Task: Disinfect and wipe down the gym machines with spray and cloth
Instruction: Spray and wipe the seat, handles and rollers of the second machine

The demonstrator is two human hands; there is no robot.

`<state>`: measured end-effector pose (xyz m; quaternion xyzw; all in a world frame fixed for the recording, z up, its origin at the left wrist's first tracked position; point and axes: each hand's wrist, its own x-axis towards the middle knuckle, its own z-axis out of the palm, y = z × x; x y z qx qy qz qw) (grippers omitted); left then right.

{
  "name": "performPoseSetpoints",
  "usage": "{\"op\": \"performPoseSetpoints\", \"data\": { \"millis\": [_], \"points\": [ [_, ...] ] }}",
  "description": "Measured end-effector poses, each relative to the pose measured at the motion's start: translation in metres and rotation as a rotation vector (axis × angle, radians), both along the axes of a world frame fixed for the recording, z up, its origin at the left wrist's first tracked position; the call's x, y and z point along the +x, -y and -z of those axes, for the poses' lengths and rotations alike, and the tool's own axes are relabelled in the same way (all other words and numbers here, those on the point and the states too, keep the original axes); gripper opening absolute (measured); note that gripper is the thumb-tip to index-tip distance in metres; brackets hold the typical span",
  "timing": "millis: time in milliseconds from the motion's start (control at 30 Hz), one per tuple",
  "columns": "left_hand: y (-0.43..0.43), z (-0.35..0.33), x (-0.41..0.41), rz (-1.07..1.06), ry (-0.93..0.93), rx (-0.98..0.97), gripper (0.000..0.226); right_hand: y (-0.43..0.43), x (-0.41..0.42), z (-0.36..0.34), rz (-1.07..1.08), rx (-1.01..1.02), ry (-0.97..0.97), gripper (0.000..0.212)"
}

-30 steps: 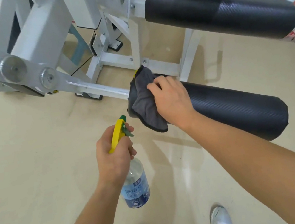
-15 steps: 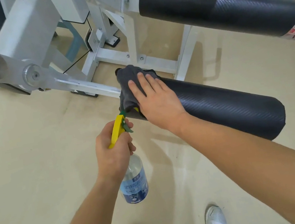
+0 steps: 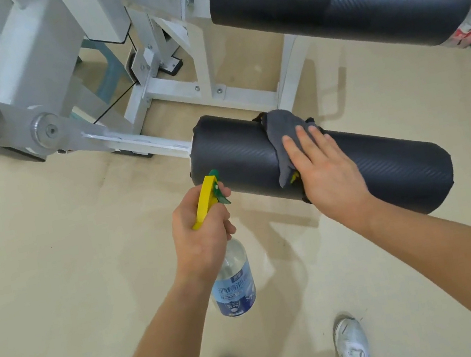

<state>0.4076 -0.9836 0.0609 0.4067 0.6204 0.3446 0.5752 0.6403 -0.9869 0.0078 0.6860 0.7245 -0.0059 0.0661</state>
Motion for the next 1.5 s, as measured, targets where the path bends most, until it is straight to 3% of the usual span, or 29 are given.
{"op": "performPoseSetpoints", "data": {
  "millis": [200, 400, 533, 700, 867, 1033, 1100, 1233, 1367, 1433, 1500],
  "points": [
    [-0.005, 0.007, -0.022, -0.015, -0.031, -0.005, 0.035, -0.073, -0.082, 0.000, 0.022, 0.067, -0.144, 0.060],
    [-0.004, 0.013, -0.026, -0.032, -0.082, 0.002, 0.032, -0.105, -0.125, -0.003, -0.072, 0.058, -0.134, 0.059],
    [0.005, 0.011, -0.004, -0.003, -0.096, -0.009, 0.036, -0.070, -0.072, -0.006, -0.076, 0.028, -0.034, 0.059],
    [0.020, 0.002, 0.046, 0.066, -0.072, 0.009, 0.036, 0.000, 0.024, -0.016, 0.053, -0.094, 0.027, 0.102],
    [0.038, -0.011, 0.111, 0.157, 0.042, 0.030, 0.035, 0.066, 0.113, -0.015, 0.206, -0.115, 0.084, 0.106],
    [0.050, -0.011, 0.151, 0.223, 0.101, 0.017, 0.037, 0.108, 0.161, -0.011, 0.328, -0.072, 0.015, 0.108],
    [0.054, -0.010, 0.153, 0.241, 0.106, 0.009, 0.037, 0.118, 0.166, -0.008, 0.399, -0.022, -0.088, 0.102],
    [0.061, -0.003, 0.139, 0.242, 0.075, -0.005, 0.037, 0.124, 0.141, 0.016, 0.315, 0.240, -0.188, 0.058],
    [0.062, 0.011, 0.112, 0.235, -0.017, -0.038, 0.036, 0.100, 0.116, 0.030, 0.342, 0.311, -0.201, 0.056],
    [0.061, 0.019, 0.101, 0.245, -0.063, -0.047, 0.035, 0.076, 0.116, 0.021, 0.426, 0.390, -0.215, 0.050],
    [0.058, 0.024, 0.094, 0.271, -0.097, -0.044, 0.035, 0.044, 0.124, 0.002, 0.556, 0.333, -0.247, 0.043]
  ]
}}
